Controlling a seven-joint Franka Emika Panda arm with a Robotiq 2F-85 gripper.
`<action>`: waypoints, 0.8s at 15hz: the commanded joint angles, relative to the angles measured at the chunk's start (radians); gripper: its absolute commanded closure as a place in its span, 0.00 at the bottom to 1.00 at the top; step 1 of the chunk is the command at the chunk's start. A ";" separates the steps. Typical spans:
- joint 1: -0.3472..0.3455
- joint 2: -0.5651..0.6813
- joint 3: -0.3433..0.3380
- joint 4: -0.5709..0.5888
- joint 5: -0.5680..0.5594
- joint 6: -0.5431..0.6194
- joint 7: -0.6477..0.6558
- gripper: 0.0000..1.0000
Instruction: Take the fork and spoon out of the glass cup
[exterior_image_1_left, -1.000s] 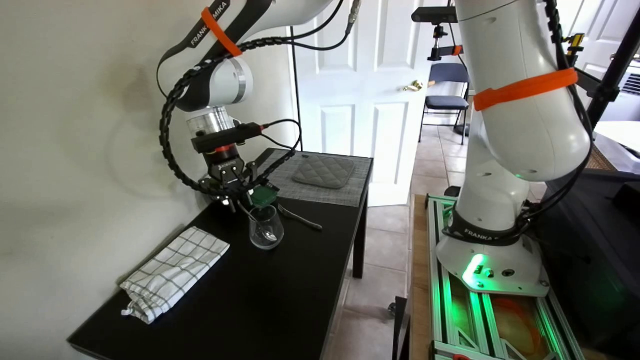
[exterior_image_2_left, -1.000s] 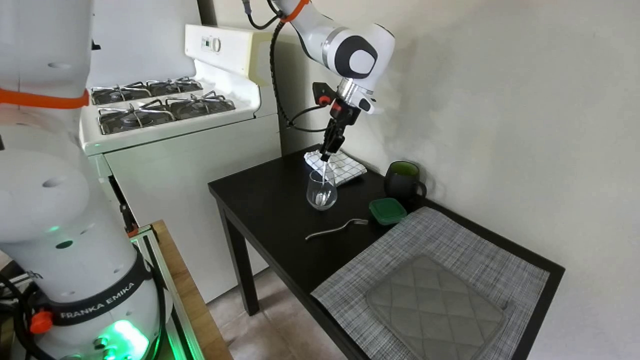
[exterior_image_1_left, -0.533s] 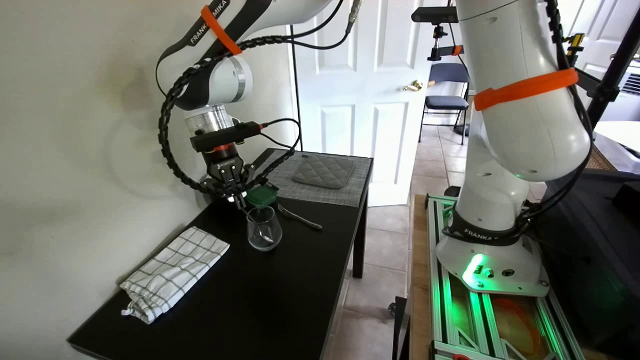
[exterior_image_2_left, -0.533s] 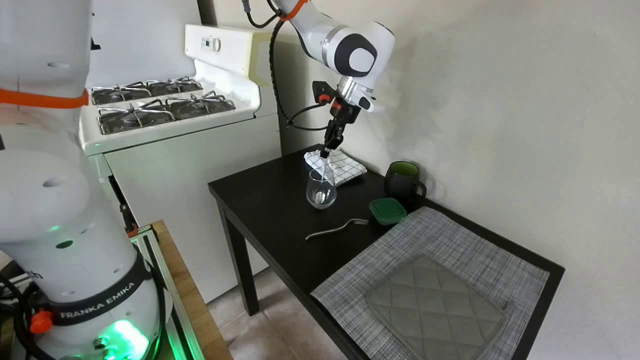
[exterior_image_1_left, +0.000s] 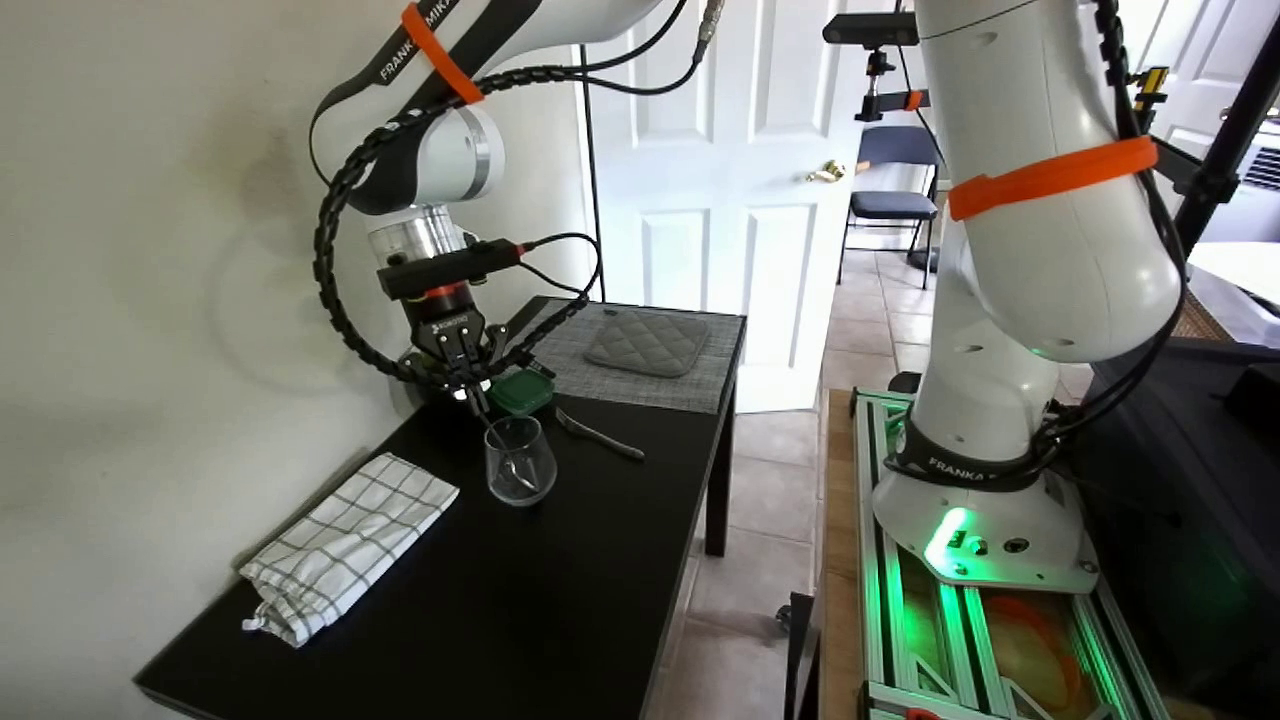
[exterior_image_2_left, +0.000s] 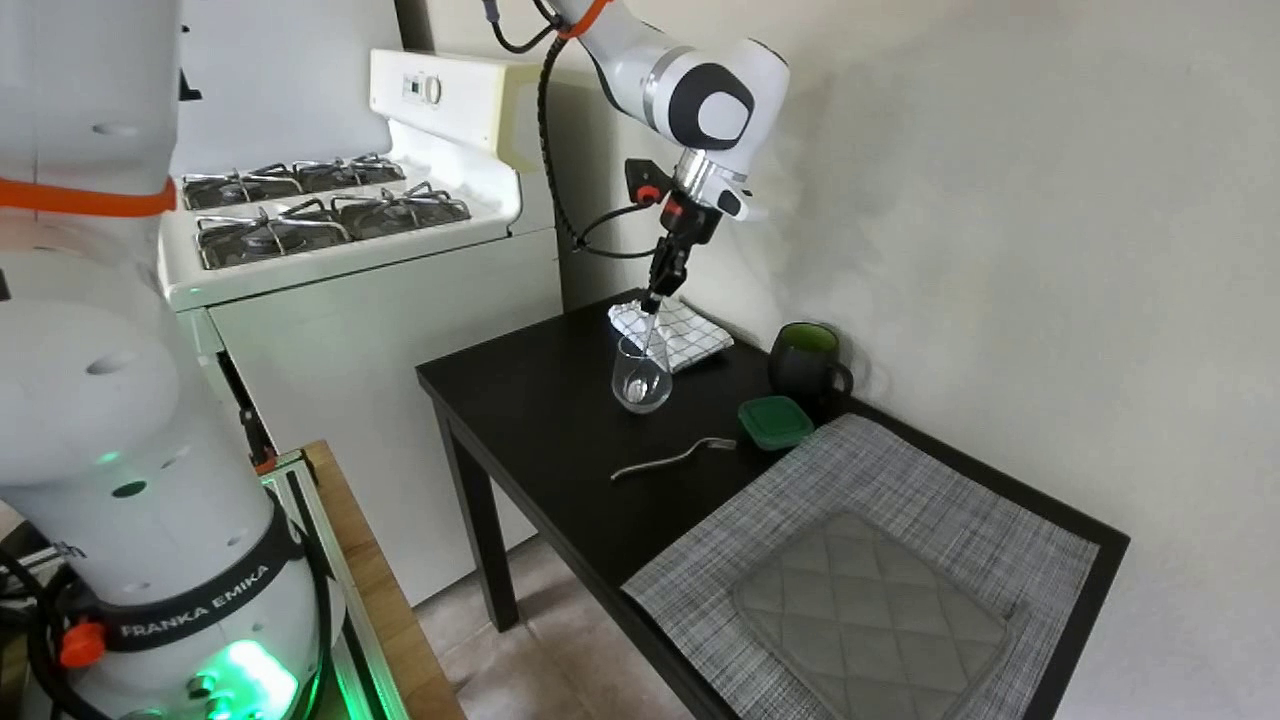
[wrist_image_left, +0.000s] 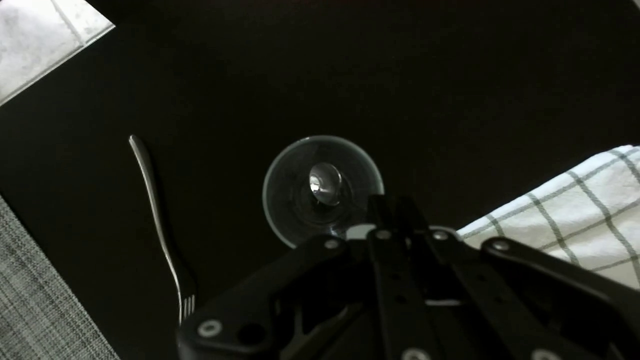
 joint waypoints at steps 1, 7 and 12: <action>-0.003 -0.034 0.004 -0.013 0.005 -0.012 0.000 0.98; -0.017 -0.085 0.003 -0.004 0.016 -0.053 -0.009 0.98; -0.047 -0.115 0.001 0.044 0.045 -0.153 -0.041 0.98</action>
